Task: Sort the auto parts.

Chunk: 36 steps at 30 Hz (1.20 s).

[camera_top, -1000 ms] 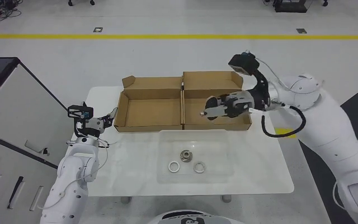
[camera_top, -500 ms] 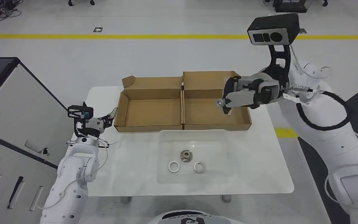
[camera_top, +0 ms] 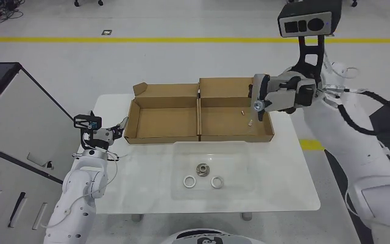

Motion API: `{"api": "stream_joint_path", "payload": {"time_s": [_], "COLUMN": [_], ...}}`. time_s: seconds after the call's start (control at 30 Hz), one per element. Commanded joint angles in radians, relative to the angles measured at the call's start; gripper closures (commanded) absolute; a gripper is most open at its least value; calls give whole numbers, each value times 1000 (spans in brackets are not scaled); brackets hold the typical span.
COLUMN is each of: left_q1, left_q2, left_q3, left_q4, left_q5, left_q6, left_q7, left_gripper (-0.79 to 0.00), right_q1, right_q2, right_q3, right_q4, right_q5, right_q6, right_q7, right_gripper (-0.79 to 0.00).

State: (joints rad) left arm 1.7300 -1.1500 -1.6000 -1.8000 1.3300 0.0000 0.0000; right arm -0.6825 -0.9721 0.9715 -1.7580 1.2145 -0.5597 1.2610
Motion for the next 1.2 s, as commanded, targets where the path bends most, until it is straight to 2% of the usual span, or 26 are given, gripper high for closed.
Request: {"api": "stream_joint_path", "payload": {"time_s": [0.0,0.2,0.27,0.43,0.6,0.93,1.1,1.17], "left_q1": [0,0,0,0,0,0,0,0], "left_q2": [0,0,0,0,0,0,0,0], "left_q3": [0,0,0,0,0,0,0,0], "left_q4": [0,0,0,0,0,0,0,0], "left_q5": [0,0,0,0,0,0,0,0], "left_q6": [0,0,0,0,0,0,0,0], "left_q7": [0,0,0,0,0,0,0,0], "left_gripper": [-785,-785,-785,-785,-785,-785,-785,-785], "right_q1": [0,-33,-37,-29,-24,-21,-45,-57], "right_q2": [0,-18,-31,-63,-82,-88,-94,-99], "right_q3": [0,5,-5,-19,-15,35,58,62], "right_q4": [0,-50,-54,-43,0,28,13,2], "right_q5": [0,80,151,204,147,-71,-70,-22], "right_q6": [0,0,-17,-18,-20,62,75,66], "right_q7": [0,-29,-21,-19,-21,-41,-50,-55], "right_gripper": [0,0,0,0,0,0,0,0]}}
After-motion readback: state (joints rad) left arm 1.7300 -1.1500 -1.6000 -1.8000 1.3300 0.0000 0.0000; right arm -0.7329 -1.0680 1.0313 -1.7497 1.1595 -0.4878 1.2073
